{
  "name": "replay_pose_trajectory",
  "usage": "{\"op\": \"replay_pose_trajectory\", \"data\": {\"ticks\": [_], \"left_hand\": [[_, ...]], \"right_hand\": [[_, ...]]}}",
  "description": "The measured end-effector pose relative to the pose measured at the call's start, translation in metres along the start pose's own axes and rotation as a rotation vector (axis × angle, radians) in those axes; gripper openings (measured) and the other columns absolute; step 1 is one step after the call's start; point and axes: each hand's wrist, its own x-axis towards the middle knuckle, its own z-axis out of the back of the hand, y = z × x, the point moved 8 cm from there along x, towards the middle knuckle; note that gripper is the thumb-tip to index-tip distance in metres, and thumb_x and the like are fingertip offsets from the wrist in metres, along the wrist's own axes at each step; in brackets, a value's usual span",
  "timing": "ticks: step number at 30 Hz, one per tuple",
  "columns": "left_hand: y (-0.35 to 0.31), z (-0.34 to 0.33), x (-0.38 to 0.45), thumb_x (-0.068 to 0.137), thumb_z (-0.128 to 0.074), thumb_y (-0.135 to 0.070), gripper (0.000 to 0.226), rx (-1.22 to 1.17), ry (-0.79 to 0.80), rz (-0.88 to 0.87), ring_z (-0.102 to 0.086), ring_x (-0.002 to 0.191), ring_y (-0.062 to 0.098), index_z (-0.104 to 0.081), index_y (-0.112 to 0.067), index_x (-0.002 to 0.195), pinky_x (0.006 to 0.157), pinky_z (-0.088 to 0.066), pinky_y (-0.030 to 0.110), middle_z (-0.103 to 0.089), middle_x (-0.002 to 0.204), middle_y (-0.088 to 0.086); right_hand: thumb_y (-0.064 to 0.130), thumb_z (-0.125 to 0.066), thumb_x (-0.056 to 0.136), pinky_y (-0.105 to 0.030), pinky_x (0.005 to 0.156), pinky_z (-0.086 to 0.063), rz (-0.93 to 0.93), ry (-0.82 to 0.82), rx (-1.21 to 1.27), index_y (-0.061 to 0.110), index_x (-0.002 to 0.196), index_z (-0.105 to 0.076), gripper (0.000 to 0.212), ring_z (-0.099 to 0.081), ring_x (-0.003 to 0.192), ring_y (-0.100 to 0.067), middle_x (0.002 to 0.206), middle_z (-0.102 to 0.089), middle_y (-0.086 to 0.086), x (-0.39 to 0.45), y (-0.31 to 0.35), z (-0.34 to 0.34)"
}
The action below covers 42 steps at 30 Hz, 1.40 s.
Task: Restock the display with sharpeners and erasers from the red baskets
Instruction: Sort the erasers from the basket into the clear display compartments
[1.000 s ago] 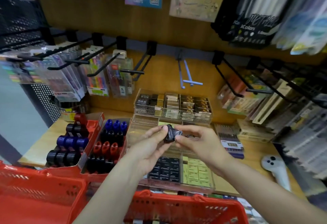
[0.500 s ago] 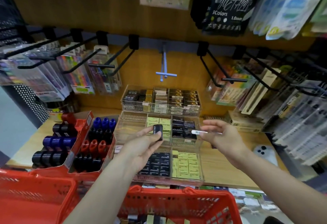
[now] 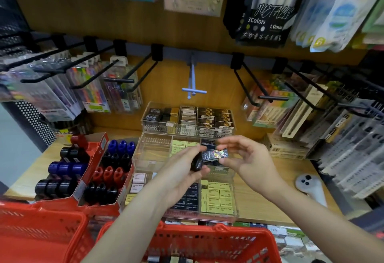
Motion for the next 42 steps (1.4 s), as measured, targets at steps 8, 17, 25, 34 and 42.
{"op": "replay_pose_trajectory", "data": {"ticks": [8, 17, 25, 34, 42], "left_hand": [[-0.008, -0.004, 0.001, 0.095, -0.062, -0.018, 0.013, 0.12, -0.006, -0.095, -0.062, 0.08, 0.016, -0.069, -0.013, 0.105, 0.074, -0.056, 0.025, -0.061, 0.121, 0.018], [-0.013, 0.029, 0.012, 0.094, -0.056, 0.007, 0.045, 0.224, -0.118, -0.157, -0.068, 0.101, 0.02, -0.063, -0.032, 0.116, 0.094, -0.054, 0.032, -0.055, 0.11, 0.002], [-0.006, 0.041, 0.026, 0.094, -0.058, 0.004, 0.045, 0.143, -0.123, -0.133, -0.07, 0.099, 0.02, -0.044, -0.023, 0.127, 0.1, -0.051, 0.037, -0.064, 0.119, 0.011], [-0.021, 0.038, 0.015, 0.091, -0.066, -0.012, 0.029, 0.518, -0.239, -0.312, -0.067, 0.1, 0.014, -0.059, -0.034, 0.109, 0.098, -0.05, 0.044, -0.07, 0.108, -0.005], [-0.013, 0.001, 0.01, 0.085, -0.072, -0.003, 0.033, 0.722, -0.108, -0.488, -0.066, 0.091, -0.004, -0.064, -0.026, 0.107, 0.08, -0.054, 0.013, -0.062, 0.119, -0.003]], "right_hand": [[-0.001, -0.08, 0.075, -0.012, 0.076, -0.053, 0.001, -0.019, -0.043, 0.03, 0.101, -0.071, 0.041, -0.068, 0.094, 0.002, 0.099, -0.073, 0.015, 0.002, 0.0, -0.001], [0.025, -0.075, 0.084, -0.019, 0.084, -0.046, -0.05, -0.271, -0.597, 0.024, 0.108, -0.073, 0.023, -0.059, 0.09, -0.006, 0.109, -0.071, 0.003, 0.099, -0.018, 0.01], [0.021, -0.076, 0.084, -0.031, 0.096, -0.051, -0.123, -0.2, -0.666, 0.014, 0.105, -0.075, 0.022, -0.064, 0.101, -0.02, 0.112, -0.07, -0.008, 0.14, -0.048, -0.013], [0.027, -0.063, 0.094, -0.014, 0.086, -0.049, 0.045, -0.051, -0.534, 0.032, 0.111, -0.069, 0.019, -0.061, 0.09, 0.002, 0.108, -0.065, 0.008, 0.099, -0.021, -0.02], [0.016, -0.085, 0.073, -0.009, 0.071, -0.052, -0.025, 0.202, -0.211, 0.036, 0.102, -0.069, 0.039, -0.07, 0.078, 0.002, 0.086, -0.073, 0.02, 0.023, -0.03, -0.015]]}}
